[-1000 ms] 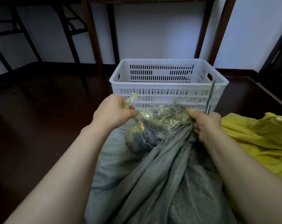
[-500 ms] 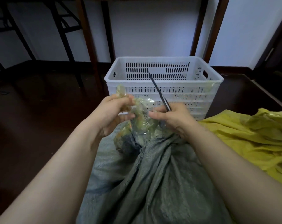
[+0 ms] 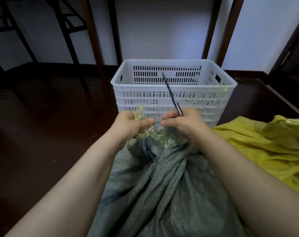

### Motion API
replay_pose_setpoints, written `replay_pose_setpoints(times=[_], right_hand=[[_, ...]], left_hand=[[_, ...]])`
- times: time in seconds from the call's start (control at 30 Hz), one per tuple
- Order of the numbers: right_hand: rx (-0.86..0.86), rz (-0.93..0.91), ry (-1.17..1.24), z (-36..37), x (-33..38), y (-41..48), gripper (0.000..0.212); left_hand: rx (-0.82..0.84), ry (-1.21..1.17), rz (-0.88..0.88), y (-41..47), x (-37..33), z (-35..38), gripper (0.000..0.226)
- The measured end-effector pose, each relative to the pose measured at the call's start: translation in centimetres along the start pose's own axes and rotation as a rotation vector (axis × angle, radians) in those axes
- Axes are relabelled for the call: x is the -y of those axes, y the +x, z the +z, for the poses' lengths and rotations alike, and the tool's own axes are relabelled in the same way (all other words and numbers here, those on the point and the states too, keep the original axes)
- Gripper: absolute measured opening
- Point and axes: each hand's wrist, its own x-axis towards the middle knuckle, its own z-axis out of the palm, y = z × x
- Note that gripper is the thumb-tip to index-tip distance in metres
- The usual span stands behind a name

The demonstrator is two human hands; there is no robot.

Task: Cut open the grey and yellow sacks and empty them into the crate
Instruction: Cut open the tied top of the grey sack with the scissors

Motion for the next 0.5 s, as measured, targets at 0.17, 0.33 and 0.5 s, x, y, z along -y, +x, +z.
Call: replay_pose_setpoints(times=[0.17, 0.33, 0.5], right_hand=[[-0.015, -0.110, -0.357, 1.1, 0.4, -0.2, 0.046], [-0.123, -0.154, -0.588, 2.7, 1.2, -0.9, 0.026], [-0.148, -0.174, -0.447, 2.6, 1.6, -1.3, 0.024]], left_hand=[[-0.120, -0.110, 0.054, 0.5, 1.0, -0.2, 0.019], [-0.274, -0.145, 0.047, 1.4, 2.2, -0.3, 0.031], [-0.315, -0.177, -0.057, 2.0, 3.1, -0.6, 0.032]])
